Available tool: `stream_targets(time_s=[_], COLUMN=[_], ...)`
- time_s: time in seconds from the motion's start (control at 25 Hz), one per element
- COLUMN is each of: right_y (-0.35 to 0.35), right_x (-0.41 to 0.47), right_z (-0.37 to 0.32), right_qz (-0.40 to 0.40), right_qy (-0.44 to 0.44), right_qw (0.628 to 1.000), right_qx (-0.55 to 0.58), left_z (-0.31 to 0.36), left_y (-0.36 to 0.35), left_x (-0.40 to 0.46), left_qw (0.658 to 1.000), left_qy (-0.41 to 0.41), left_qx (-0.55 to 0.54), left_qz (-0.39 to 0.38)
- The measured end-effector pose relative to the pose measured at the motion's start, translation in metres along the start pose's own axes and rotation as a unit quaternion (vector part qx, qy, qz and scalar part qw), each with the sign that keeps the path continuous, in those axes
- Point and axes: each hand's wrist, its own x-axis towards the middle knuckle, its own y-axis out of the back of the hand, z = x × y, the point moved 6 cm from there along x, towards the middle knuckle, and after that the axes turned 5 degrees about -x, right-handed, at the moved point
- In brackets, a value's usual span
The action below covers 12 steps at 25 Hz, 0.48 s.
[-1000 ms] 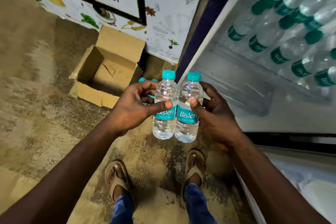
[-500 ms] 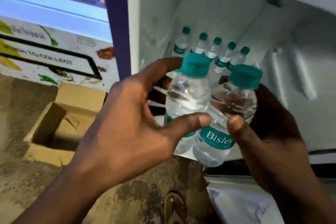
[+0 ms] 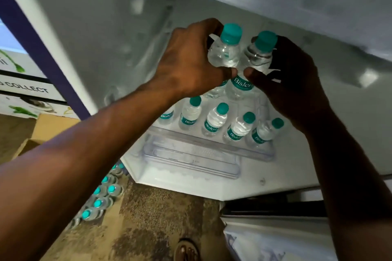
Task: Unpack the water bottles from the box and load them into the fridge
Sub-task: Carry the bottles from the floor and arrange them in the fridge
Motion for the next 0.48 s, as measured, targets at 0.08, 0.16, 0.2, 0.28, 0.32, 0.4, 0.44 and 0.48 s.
stream_targets(time_s=[0.08,0.16,0.2,0.28,0.32,0.4,0.44,0.48], right_y=[0.004,0.008,0.01,0.011,0.009,0.006,0.004,0.002], right_x=[0.011,0.021,0.026,0.033,0.035,0.04,0.043,0.045], right_z=[0.028,0.055,0.068,0.092,0.102,0.124,0.135,0.144], right_qz=[0.001,0.014,0.022,0.031,0.032,0.034,0.032,0.028], right_qy=[-0.001,-0.021,-0.037,-0.076,-0.09,-0.124,-0.136,-0.139], right_qw=[0.999,0.994,0.991,0.983,0.98,0.974,0.971,0.968], right_qx=[-0.051,-0.104,-0.129,-0.165,-0.177,-0.186,-0.194,-0.206], left_z=[-0.003,-0.002,-0.001,-0.003,-0.005,-0.013,-0.017,-0.02], left_y=[-0.027,-0.055,-0.068,-0.095,-0.106,-0.13,-0.142,-0.154], left_x=[0.02,0.04,0.05,0.068,0.076,0.09,0.095,0.099], left_qw=[1.0,0.998,0.996,0.991,0.989,0.984,0.98,0.976], left_qy=[0.0,-0.008,-0.013,-0.016,-0.013,-0.001,0.006,0.012], left_qx=[0.013,0.043,0.063,0.095,0.111,0.145,0.162,0.177], left_qz=[-0.025,-0.054,-0.067,-0.09,-0.097,-0.109,-0.116,-0.128])
